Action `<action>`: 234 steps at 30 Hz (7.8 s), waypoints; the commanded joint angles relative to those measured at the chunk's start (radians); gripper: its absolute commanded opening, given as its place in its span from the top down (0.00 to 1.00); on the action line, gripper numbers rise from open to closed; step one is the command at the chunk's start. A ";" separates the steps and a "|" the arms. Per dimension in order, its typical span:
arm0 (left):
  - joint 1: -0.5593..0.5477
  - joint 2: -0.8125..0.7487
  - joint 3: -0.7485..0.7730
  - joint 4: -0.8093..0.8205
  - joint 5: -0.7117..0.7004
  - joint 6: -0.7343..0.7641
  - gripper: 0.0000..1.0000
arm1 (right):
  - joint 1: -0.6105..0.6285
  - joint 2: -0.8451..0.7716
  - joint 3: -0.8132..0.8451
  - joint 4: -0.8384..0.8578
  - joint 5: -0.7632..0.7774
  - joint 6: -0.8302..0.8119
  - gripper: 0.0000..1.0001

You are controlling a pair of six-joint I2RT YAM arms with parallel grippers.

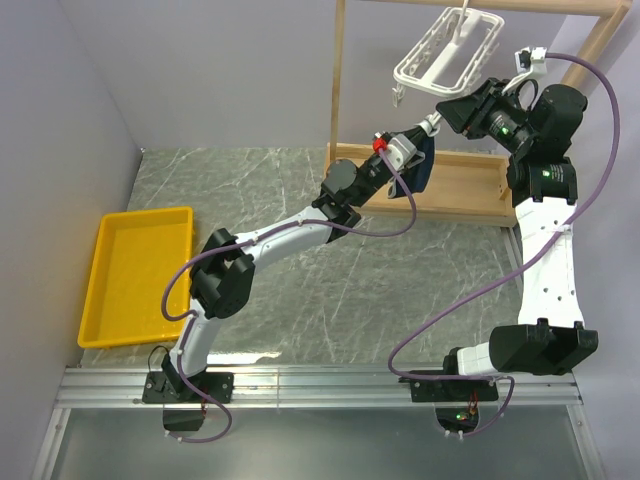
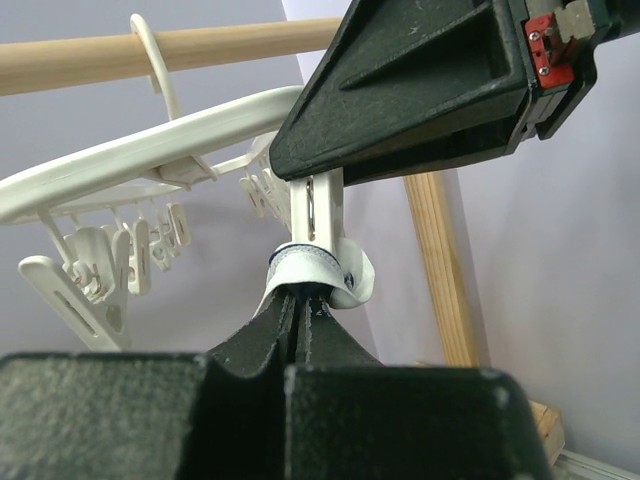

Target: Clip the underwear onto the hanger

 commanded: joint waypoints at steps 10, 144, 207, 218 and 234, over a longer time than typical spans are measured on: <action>-0.003 -0.016 0.097 0.094 -0.002 -0.015 1.00 | -0.003 -0.012 0.017 -0.012 -0.045 0.006 0.60; 0.235 0.104 0.358 -0.134 0.541 -0.513 0.92 | 0.165 -0.208 -0.463 0.428 0.132 -0.419 0.34; 0.213 0.006 0.272 -0.231 0.398 -0.759 1.00 | 0.205 -0.041 -0.442 0.646 0.242 -0.504 0.44; 0.201 -0.002 0.259 -0.288 0.367 -0.778 1.00 | 0.211 -0.018 -0.402 0.684 0.250 -0.452 0.55; 0.273 -0.059 0.151 -0.123 0.555 -0.736 0.70 | 0.198 0.007 -0.328 0.561 0.106 -0.442 1.00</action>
